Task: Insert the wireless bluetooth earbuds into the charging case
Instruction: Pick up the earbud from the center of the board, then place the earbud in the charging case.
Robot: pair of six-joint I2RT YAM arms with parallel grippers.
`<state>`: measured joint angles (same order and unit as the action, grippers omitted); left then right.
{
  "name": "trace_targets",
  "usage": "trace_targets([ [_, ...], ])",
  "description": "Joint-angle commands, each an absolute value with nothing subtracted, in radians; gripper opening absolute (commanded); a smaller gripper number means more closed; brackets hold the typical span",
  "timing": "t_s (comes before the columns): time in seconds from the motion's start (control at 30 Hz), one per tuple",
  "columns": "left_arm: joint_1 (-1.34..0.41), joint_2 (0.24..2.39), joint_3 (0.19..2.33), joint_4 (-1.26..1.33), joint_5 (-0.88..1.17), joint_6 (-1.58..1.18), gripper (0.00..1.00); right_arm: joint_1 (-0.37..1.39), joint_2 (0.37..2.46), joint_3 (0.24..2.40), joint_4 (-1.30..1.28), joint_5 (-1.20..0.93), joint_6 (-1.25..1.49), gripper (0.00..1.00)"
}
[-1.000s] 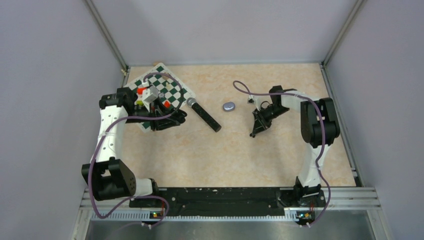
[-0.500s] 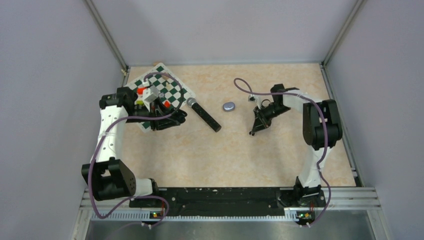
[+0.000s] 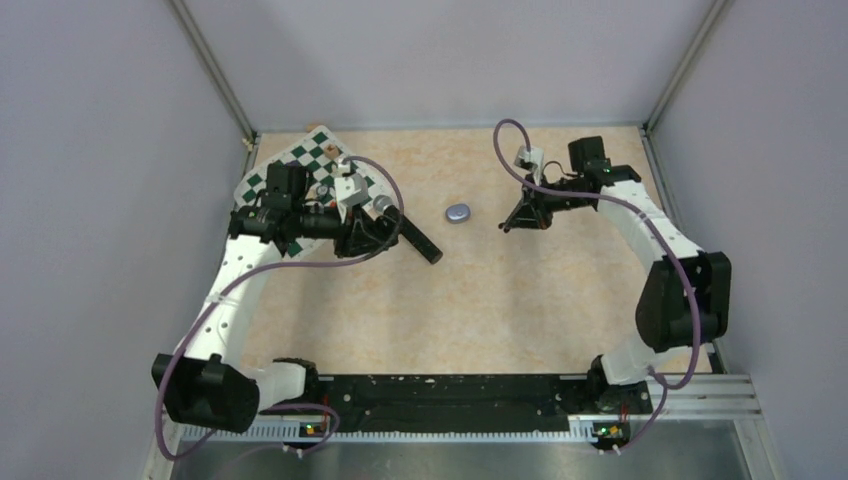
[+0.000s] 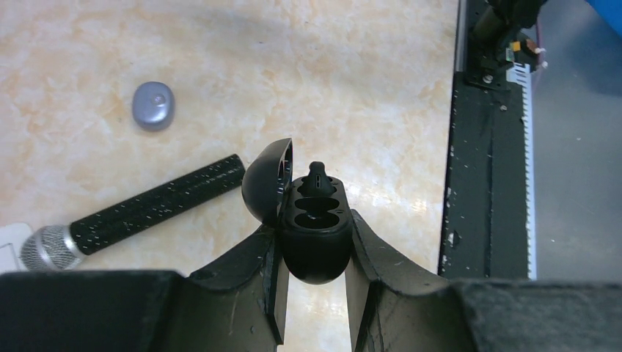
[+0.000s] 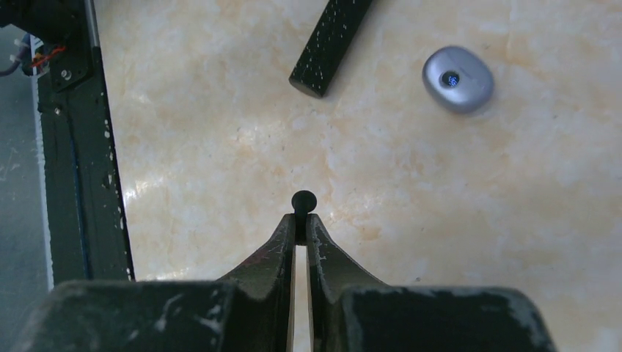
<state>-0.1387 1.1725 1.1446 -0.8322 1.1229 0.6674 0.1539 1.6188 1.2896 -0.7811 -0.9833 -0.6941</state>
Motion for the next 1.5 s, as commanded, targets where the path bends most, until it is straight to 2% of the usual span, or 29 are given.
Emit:
trace_targets([
  [0.0, -0.161, 1.26, 1.278, -0.759, 1.077, 0.615, 0.0, 0.146, 1.465, 1.317, -0.62, -1.054, -0.569, 0.04],
  [0.2, -0.26, 1.338, 1.431, -0.77, 1.056, 0.628, 0.0, 0.147, 1.352, 1.365, -0.374, -1.131, -0.341, 0.04],
  [0.4, -0.365, 1.34, 1.317, -0.412, 1.125, 0.374, 0.0, 0.151, 1.211, 1.208, 0.169, -1.19, 0.08, 0.05],
  [0.47, -0.392, 1.364, 1.311, -0.374, 1.162, 0.313, 0.0, 0.164, 1.166, 1.133, 0.286, -1.194, 0.141, 0.05],
  [0.6, -0.446, 1.385, 1.273, -0.286, 1.186, 0.22, 0.0, 0.202, 1.089, 1.032, 0.334, -1.209, 0.131, 0.05],
  [0.73, -0.484, 1.408, 1.273, -0.309, 1.185, 0.235, 0.0, 0.259, 1.04, 0.946, 0.412, -1.215, 0.117, 0.05],
  [1.3, -0.55, 1.456, 1.311, -0.414, 1.188, 0.328, 0.0, 0.354, 1.085, 0.859, 0.632, -1.211, 0.261, 0.05],
  [1.47, -0.551, 1.449, 1.311, -0.418, 1.19, 0.329, 0.0, 0.381, 1.101, 0.854, 0.607, -1.207, 0.223, 0.05],
])
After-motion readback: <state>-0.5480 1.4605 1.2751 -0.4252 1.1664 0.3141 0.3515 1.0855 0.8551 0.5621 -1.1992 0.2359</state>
